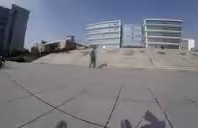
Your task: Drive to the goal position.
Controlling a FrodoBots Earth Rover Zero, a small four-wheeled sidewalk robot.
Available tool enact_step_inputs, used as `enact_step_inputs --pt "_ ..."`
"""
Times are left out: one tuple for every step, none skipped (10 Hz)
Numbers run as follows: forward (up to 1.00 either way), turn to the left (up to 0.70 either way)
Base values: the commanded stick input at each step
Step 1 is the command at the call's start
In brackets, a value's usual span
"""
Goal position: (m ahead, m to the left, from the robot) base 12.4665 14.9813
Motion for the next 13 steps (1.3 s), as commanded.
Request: enact_step_inputs --pt "1.00 0.11" --pt "1.00 0.01" --pt "1.00 0.00" --pt "1.00 0.00" --pt "1.00 0.00" --pt "1.00 0.00" --pt "1.00 0.00" --pt "1.00 0.00" --pt "1.00 0.00" --pt "1.00 0.00" --pt "1.00 0.00" --pt "1.00 0.28" --pt "1.00 0.40"
